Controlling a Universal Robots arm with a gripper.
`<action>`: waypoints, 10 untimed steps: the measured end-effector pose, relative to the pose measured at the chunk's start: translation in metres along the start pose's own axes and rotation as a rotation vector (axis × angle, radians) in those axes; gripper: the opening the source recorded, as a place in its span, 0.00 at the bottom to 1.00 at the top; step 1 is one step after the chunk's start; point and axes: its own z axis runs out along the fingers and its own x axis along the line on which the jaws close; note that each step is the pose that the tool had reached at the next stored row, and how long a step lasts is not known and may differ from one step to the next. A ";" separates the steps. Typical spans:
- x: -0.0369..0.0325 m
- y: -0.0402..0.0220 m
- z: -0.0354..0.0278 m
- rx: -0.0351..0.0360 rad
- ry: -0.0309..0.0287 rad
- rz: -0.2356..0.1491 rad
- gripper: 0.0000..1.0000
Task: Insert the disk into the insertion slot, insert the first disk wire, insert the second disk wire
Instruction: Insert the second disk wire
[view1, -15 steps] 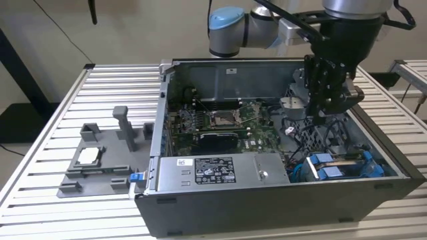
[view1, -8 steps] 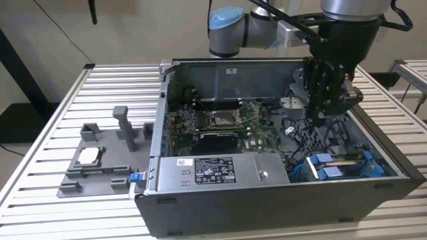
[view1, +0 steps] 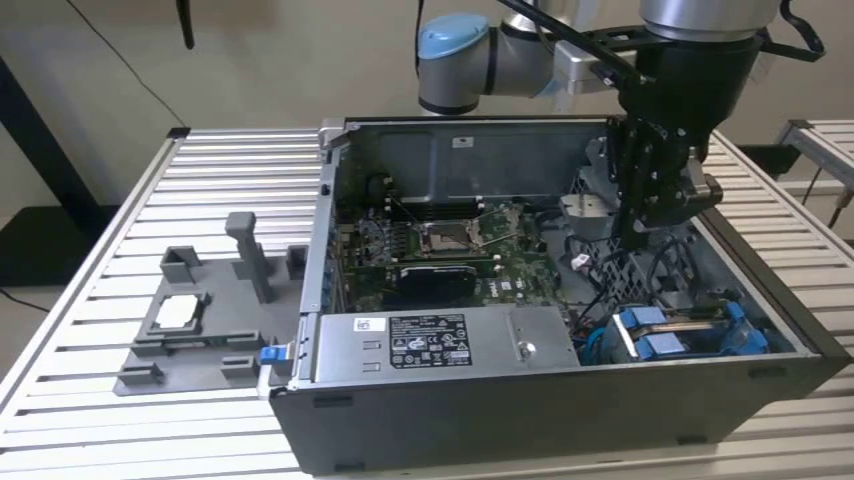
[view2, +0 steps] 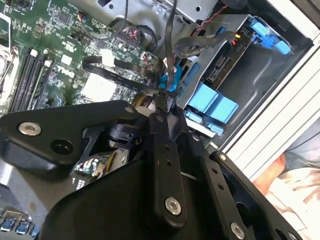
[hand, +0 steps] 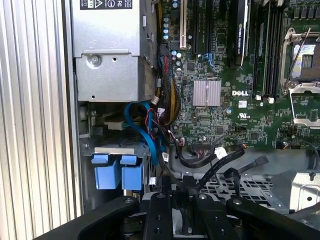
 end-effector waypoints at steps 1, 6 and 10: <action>0.0000 0.0000 0.0000 0.0000 0.0000 0.000 0.24; -0.0001 0.0000 0.0000 0.0000 0.0000 0.000 0.11; -0.0001 0.0000 0.0000 0.0000 0.0000 0.000 0.11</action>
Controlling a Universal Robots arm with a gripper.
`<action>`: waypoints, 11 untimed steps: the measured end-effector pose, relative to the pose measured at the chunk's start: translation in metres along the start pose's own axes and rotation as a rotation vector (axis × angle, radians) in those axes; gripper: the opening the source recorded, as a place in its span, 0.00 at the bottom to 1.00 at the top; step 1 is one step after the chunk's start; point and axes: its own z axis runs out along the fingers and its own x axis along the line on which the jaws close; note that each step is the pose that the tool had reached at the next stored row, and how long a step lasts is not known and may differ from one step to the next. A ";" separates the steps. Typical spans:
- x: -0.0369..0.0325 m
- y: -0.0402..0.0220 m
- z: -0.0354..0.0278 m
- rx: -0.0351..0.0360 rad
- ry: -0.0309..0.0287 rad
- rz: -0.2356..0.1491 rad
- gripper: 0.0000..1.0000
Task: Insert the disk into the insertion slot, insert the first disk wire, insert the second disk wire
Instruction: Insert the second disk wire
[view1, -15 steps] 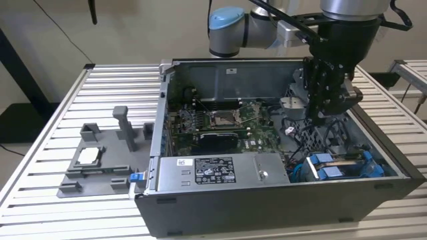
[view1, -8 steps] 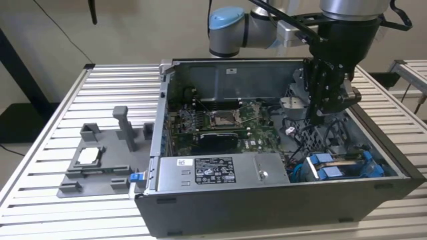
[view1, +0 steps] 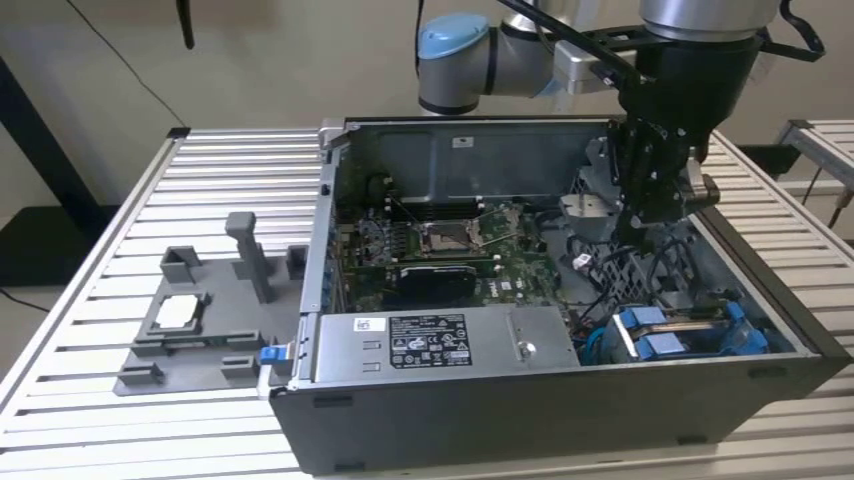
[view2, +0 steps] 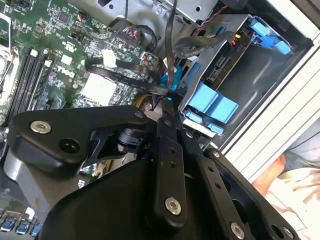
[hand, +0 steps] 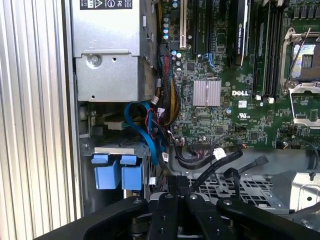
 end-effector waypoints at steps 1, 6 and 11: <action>0.0000 0.0000 0.0000 0.0000 0.0000 0.000 0.11; -0.0001 0.0000 0.0000 0.0000 -0.0001 0.000 0.11; -0.0005 0.0006 -0.0001 0.0000 0.0049 0.000 0.11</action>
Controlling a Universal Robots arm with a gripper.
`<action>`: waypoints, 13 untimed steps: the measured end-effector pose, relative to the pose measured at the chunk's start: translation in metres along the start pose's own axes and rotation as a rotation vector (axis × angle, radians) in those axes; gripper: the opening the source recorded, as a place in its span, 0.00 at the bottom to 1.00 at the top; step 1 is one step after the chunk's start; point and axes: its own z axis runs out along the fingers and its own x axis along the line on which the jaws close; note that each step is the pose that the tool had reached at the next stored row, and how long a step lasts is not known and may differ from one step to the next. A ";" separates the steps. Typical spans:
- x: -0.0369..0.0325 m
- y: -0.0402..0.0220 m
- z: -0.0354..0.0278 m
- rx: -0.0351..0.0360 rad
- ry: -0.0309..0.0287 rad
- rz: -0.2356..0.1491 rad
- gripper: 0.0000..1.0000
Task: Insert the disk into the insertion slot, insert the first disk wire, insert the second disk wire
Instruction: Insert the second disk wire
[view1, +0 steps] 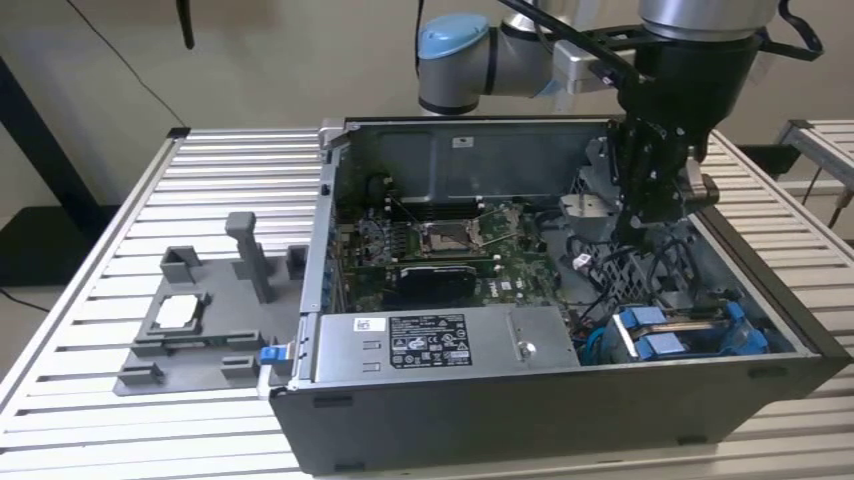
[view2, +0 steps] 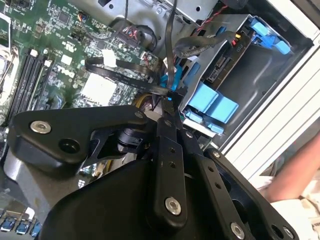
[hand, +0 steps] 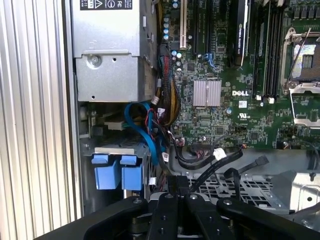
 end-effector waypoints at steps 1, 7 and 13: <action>0.0001 0.0001 0.0000 0.0001 0.0005 0.000 0.11; -0.0008 0.0036 -0.0004 0.0132 0.0389 -0.003 0.25; -0.0100 0.0060 0.0001 0.0718 0.0923 -0.007 0.25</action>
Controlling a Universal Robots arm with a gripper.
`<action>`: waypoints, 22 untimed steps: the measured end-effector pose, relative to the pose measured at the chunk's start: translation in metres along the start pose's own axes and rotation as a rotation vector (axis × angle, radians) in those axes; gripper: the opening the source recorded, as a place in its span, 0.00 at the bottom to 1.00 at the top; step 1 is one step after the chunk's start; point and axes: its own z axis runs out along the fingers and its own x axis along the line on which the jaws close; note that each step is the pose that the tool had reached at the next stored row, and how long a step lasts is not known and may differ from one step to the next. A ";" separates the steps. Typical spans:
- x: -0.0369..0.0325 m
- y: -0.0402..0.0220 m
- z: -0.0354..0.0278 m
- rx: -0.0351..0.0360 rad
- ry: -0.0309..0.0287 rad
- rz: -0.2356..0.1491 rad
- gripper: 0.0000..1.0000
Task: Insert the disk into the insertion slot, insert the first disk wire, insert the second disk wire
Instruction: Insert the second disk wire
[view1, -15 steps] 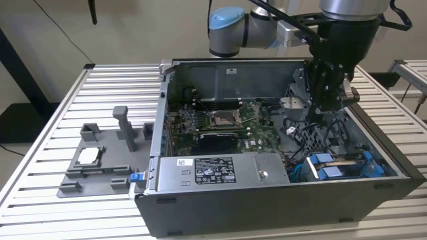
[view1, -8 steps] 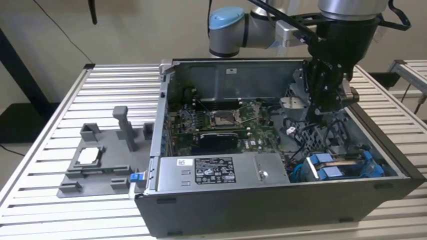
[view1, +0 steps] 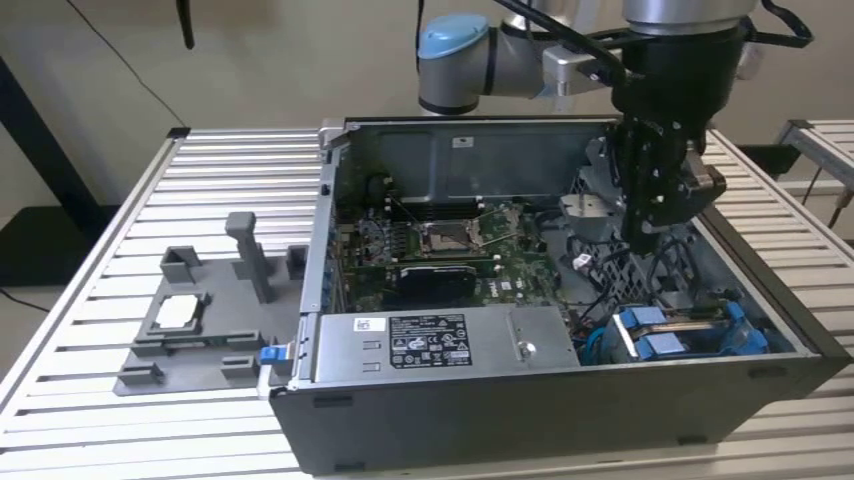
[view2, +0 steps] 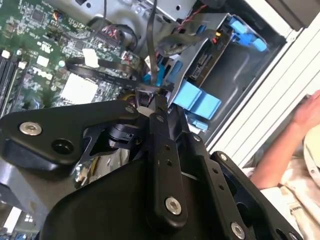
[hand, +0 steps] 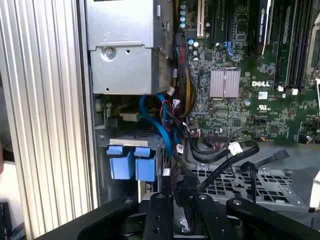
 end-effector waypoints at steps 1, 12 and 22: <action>-0.0019 0.0007 0.0004 0.0060 0.0012 0.000 0.25; -0.0060 0.0074 0.0031 0.0220 0.0000 -0.020 0.25; -0.0057 0.0111 0.0006 0.0277 -0.0018 -0.033 0.25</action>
